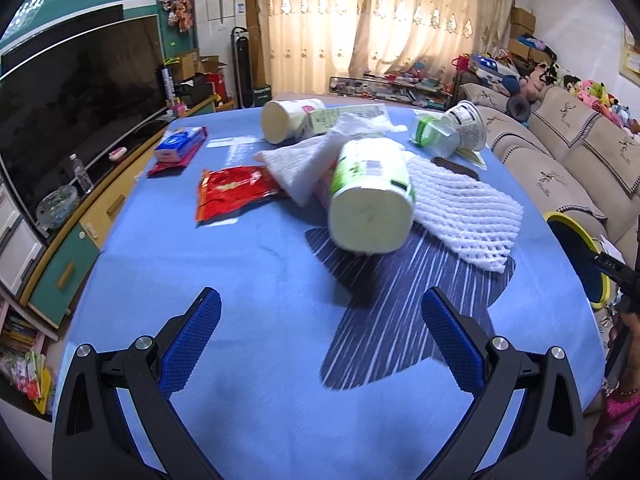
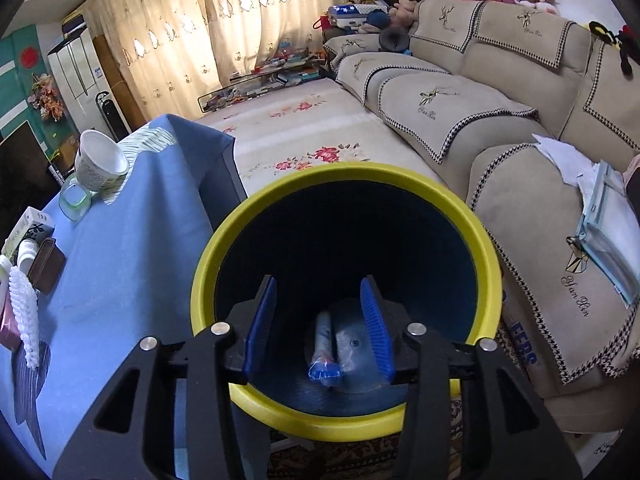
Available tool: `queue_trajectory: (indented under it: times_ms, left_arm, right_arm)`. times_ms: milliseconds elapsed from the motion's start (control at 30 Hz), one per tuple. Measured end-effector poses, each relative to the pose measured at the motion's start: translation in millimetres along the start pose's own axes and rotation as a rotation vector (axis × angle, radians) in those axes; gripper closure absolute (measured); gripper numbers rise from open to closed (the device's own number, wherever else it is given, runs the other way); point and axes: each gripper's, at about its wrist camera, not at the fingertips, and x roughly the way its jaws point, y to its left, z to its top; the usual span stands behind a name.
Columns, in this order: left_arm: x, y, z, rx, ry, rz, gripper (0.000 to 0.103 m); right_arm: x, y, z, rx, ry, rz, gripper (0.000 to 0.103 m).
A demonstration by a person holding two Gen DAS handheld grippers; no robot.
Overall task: Collect trash
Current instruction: 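Carry the tube over the yellow-rimmed bin and open the right tool, then grasp the white foam fruit net with the left tool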
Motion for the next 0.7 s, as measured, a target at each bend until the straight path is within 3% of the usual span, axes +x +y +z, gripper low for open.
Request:
queue_trajectory:
  times_ms: [267, 467, 567, 700]
  left_arm:
    - [15, -19, 36, 0.006, -0.053, 0.030, 0.004]
    - [0, -42, 46, -0.034, -0.100, -0.064, 0.004]
    - [2, -72, 46, 0.046, -0.066, -0.169, 0.004]
    - [35, -124, 47, 0.137, 0.035, -0.214, 0.004]
  right_arm:
    - [4, 3, -1, 0.009, 0.006, 0.022, 0.060]
    - [1, 0, 1, 0.016, -0.006, 0.032, 0.056]
    - [3, -1, 4, 0.023, -0.006, 0.043, 0.056]
    - [6, -3, 6, 0.031, -0.003, 0.062, 0.056]
